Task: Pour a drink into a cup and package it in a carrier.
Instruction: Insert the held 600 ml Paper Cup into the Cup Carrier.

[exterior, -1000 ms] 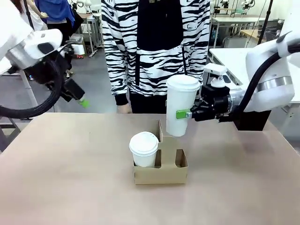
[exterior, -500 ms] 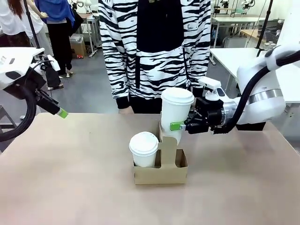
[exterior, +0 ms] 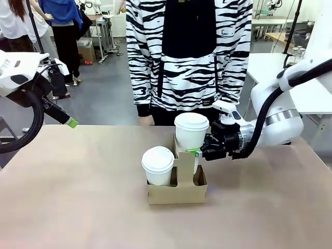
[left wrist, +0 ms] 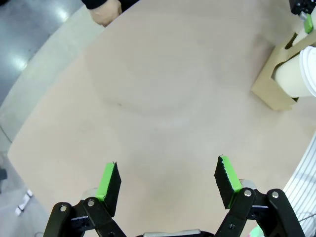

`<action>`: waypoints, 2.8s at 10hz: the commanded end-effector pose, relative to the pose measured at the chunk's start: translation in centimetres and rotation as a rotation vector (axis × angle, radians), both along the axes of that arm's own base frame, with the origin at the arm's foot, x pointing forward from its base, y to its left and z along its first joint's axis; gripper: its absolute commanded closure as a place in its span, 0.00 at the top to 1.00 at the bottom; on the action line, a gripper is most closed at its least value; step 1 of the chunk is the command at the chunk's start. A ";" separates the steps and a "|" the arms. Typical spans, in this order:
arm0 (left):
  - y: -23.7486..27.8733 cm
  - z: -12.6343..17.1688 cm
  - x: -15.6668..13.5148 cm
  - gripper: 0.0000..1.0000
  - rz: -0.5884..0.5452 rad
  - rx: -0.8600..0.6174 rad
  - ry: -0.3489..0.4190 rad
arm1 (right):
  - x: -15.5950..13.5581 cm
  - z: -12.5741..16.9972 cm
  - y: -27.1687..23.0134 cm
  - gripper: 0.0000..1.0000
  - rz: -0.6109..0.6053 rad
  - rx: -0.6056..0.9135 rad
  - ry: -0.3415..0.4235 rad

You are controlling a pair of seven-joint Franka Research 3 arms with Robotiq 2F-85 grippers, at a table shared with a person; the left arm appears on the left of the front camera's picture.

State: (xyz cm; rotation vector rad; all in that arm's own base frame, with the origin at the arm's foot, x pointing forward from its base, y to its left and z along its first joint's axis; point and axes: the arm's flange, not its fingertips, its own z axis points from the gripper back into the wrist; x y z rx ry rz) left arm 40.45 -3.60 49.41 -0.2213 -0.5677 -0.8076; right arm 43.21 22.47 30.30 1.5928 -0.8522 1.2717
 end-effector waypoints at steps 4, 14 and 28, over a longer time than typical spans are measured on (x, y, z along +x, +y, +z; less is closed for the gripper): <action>0.1 0.3 0.0 0.95 0.009 0.008 0.002 | 0.6 -3.2 0.2 0.81 0.070 -0.024 -0.017; 0.1 0.3 0.0 0.95 0.009 0.008 0.002 | 0.6 -4.6 -2.0 0.81 0.079 -0.047 -0.167; 0.1 0.3 0.0 0.95 0.009 0.008 0.002 | 0.8 -3.2 -1.5 1.00 0.124 -0.206 -0.244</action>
